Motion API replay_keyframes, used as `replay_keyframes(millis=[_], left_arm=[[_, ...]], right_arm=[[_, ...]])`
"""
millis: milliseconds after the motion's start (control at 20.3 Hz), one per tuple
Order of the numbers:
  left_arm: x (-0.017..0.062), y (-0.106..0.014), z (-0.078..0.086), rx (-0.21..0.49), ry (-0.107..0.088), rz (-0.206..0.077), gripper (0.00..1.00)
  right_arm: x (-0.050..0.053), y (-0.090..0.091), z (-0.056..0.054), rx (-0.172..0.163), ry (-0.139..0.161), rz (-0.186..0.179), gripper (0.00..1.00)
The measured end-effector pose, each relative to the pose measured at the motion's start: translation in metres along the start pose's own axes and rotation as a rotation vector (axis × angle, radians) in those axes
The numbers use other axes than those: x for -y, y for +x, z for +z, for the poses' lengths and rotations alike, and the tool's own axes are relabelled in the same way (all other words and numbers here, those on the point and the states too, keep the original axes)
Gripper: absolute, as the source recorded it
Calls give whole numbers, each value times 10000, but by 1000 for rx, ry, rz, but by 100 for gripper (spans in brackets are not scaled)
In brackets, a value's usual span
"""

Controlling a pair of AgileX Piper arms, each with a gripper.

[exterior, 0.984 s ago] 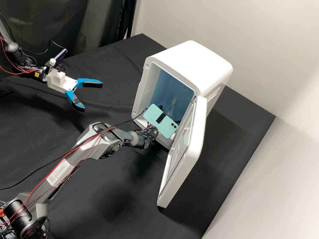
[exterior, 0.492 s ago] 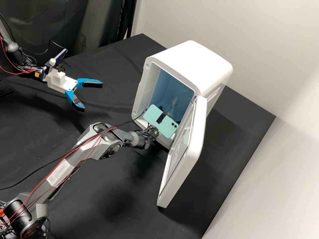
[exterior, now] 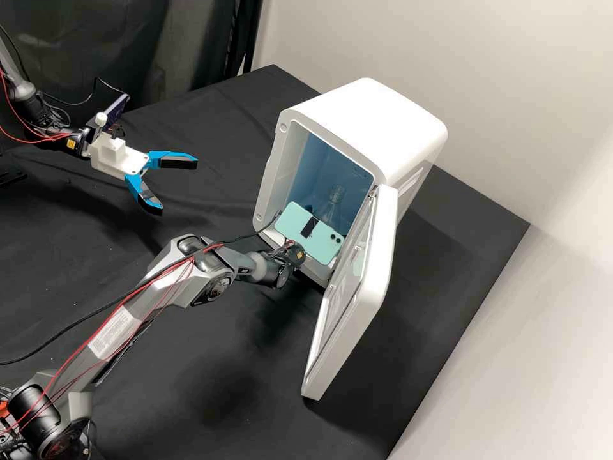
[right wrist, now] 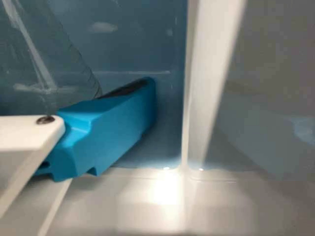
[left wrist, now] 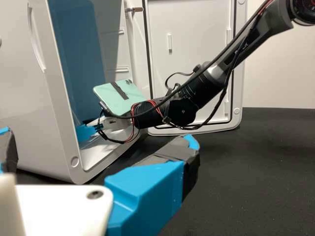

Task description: Place the flask in the incubator

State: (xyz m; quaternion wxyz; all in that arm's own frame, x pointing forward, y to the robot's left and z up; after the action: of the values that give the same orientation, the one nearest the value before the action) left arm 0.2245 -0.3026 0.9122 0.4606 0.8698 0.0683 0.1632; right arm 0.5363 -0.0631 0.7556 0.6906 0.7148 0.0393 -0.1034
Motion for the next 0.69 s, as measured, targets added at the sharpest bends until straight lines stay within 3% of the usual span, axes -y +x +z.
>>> replay_keyframes(millis=[246, 344, 689], left_arm=[[0, 0, 0, 0, 0, 0, 100], [4, -4, 1, 0, -1, -2, 100], [26, -23, 9, -1, -5, -11, 100]], right_arm=[[-55, -129, -71, 13, 11, 1, 100], [-97, -209, -100, 20, 41, 17, 100], [-151, -572, -248, -66, 52, 74, 100]])
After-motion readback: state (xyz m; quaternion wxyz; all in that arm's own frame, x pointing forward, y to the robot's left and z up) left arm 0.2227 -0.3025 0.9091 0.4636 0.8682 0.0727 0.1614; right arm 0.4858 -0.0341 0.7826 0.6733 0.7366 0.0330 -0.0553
